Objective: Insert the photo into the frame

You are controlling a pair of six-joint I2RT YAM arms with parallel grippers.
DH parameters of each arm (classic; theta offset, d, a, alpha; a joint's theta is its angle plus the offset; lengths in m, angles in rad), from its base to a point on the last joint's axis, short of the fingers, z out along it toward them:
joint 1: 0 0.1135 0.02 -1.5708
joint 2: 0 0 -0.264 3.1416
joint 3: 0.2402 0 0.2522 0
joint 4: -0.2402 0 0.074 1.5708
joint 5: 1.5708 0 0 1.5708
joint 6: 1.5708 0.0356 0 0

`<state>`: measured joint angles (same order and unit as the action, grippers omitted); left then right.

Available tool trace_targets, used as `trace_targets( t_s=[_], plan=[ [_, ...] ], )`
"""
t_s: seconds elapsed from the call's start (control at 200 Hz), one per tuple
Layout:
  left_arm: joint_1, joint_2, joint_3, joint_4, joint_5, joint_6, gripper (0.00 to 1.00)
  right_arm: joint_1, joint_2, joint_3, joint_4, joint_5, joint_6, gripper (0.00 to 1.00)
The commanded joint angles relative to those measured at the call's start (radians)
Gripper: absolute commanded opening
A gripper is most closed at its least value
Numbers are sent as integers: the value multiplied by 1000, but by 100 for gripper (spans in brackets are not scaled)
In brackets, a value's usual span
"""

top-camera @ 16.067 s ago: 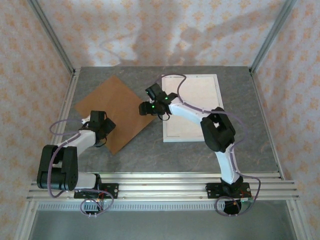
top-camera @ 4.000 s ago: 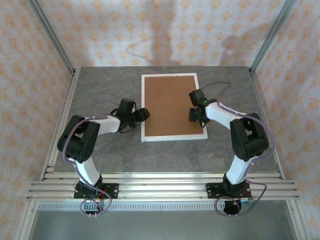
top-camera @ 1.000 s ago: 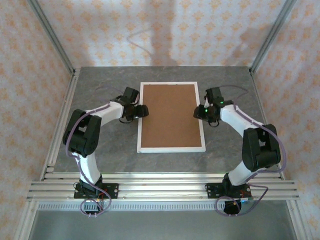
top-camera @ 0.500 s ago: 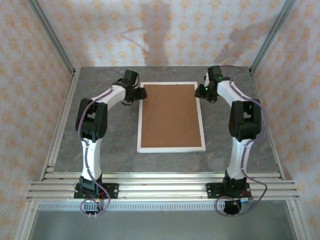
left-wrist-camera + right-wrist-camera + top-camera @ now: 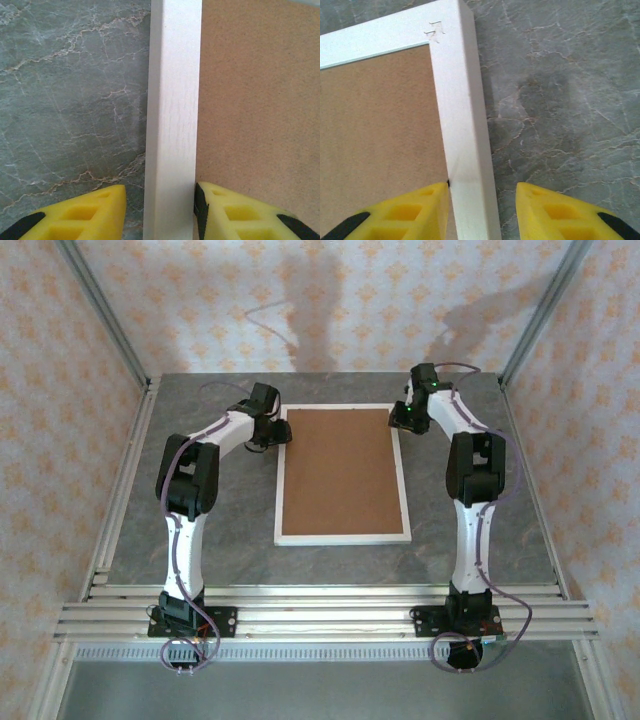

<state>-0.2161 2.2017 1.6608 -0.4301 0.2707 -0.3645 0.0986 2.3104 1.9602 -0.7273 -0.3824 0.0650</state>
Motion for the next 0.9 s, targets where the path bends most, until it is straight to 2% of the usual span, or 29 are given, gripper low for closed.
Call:
trace_targets(
  t_s=[0.0, 0.265, 0.41, 0.52, 0.701, 0.896],
  plan=[
    [-5, 49, 16, -44, -8, 19, 40, -7, 30, 49, -51, 45, -13, 39],
    [-11, 50, 13, -48, -5, 20, 39, -6, 108, 97, -68, -3, -16, 39],
    [-15, 54, 13, -53, 0, 21, 39, -3, 163, 144, -120, -74, -20, 40],
    [-19, 59, 17, -55, 4, 20, 39, 14, 193, 156, -175, -55, -33, 41],
    [-32, 75, 38, -64, 8, 25, 39, 49, 214, 154, -238, -11, -39, 47],
    [-47, 94, 64, -73, 20, 23, 39, 119, 331, 366, -407, 35, -71, 62]
  ],
)
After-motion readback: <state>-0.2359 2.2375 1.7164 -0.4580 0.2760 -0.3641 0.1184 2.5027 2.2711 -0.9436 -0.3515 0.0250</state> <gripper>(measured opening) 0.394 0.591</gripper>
